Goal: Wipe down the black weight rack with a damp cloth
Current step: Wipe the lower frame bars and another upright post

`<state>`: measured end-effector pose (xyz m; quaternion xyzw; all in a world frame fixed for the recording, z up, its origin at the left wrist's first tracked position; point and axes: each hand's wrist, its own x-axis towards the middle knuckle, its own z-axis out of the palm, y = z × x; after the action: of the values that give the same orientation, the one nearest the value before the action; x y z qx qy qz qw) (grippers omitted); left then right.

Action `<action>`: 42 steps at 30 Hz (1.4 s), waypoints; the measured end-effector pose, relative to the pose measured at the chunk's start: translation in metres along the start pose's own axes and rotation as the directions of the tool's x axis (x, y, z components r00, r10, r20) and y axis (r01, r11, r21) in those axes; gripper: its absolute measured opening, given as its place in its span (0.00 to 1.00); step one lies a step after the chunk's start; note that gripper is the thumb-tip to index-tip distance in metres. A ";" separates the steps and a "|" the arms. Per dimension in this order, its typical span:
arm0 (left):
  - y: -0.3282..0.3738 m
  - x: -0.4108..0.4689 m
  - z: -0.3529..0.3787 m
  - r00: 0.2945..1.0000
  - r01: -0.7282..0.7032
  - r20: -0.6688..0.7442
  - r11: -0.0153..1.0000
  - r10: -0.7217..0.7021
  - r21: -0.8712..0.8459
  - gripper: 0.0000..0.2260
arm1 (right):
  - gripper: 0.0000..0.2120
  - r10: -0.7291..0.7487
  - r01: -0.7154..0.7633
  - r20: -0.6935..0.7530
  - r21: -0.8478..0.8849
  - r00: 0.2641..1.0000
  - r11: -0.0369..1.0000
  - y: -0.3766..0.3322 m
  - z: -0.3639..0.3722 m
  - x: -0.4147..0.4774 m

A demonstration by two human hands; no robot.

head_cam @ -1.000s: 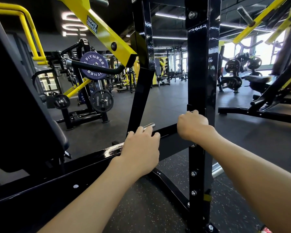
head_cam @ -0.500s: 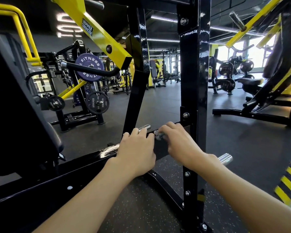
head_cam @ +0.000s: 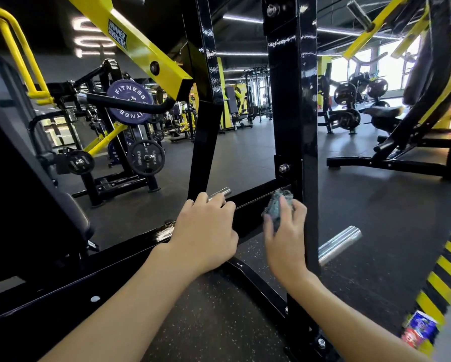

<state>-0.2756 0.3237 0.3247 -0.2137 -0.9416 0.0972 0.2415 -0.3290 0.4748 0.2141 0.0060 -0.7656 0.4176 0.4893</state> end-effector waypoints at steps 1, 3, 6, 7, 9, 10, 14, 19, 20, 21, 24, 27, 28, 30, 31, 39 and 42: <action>0.000 -0.001 0.001 1.000 0.000 0.000 1.000 0.000 -0.002 0.19 | 0.21 -0.061 0.061 0.009 -0.001 0.998 0.998 0.006 0.000 -0.001; -0.001 -0.002 0.002 1.000 -0.004 0.000 1.000 0.004 0.003 0.20 | 0.18 -0.025 0.026 -0.031 0.035 0.999 0.999 0.014 -0.002 0.012; 0.000 -0.004 0.003 1.000 -0.007 0.014 0.999 0.006 0.033 0.21 | 0.15 0.132 -0.121 -0.129 0.087 0.983 0.989 0.007 -0.002 0.023; 0.000 -0.005 0.002 1.000 -0.005 0.022 0.999 0.003 0.048 0.23 | 0.14 0.109 -0.101 -0.114 0.078 0.987 0.992 0.006 0.000 0.017; 0.001 -0.005 0.001 0.999 0.002 0.038 0.998 -0.004 0.058 0.27 | 0.12 -0.010 0.013 -0.044 0.048 0.999 0.999 0.006 -0.002 0.000; 0.001 -0.005 0.001 0.999 0.004 0.042 0.998 -0.007 0.056 0.28 | 0.10 -0.043 0.044 -0.021 0.052 0.999 0.998 0.010 -0.004 -0.003; 0.000 -0.009 0.001 0.999 -0.004 0.047 0.998 0.001 0.056 0.28 | 0.08 0.266 -0.249 -0.116 0.141 0.957 0.958 0.014 -0.004 0.011; 0.001 -0.009 -0.003 0.994 0.005 0.106 1.000 -0.004 -0.002 0.30 | 0.08 0.145 -0.139 -0.023 0.169 0.989 0.976 -0.006 0.001 -0.011; -0.002 -0.010 -0.005 0.993 0.011 0.116 0.999 -0.006 -0.046 0.29 | 0.09 0.194 -0.183 -0.046 0.177 0.980 0.967 -0.007 -0.001 -0.002; -0.005 -0.012 -0.006 0.992 0.026 0.123 0.994 -0.012 -0.109 0.26 | 0.09 0.267 -0.248 -0.080 0.193 0.960 0.949 -0.010 -0.004 0.008; -0.014 -0.017 -0.010 0.990 0.077 0.137 0.961 -0.041 -0.267 0.20 | 0.12 0.311 -0.286 -0.095 0.210 0.946 0.935 -0.021 0.001 0.008; -0.015 -0.017 -0.013 0.988 0.082 0.153 0.951 -0.037 -0.299 0.17 | 0.21 0.144 -0.142 -0.003 0.146 0.990 0.979 -0.027 0.007 -0.012; -0.015 -0.017 -0.014 0.988 0.080 0.152 0.955 -0.038 -0.284 0.17 | 0.20 0.128 -0.126 -0.005 0.134 0.992 0.983 -0.021 0.007 -0.008; -0.020 -0.019 -0.015 0.989 0.092 0.134 0.974 -0.065 -0.206 0.20 | 0.16 0.178 -0.169 -0.058 0.132 0.982 0.977 -0.015 0.004 0.005; -0.023 -0.021 -0.014 0.986 0.125 0.133 0.976 -0.102 -0.179 0.20 | 0.15 0.202 -0.191 -0.079 0.124 0.976 0.974 -0.015 0.004 0.007; -0.029 -0.029 -0.010 0.974 0.174 0.166 0.977 -0.152 -0.125 0.26 | 0.13 0.095 -0.080 -0.094 0.150 0.991 0.985 -0.019 0.008 -0.004; -0.026 -0.031 -0.009 0.971 0.174 0.180 0.980 -0.154 -0.096 0.27 | 0.12 0.037 -0.031 -0.049 0.118 0.998 0.993 -0.029 0.014 -0.026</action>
<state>-0.2559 0.2871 0.3276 -0.1390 -0.9773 0.0426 0.1543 -0.3135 0.4365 0.2101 0.0109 -0.7270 0.4702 0.5003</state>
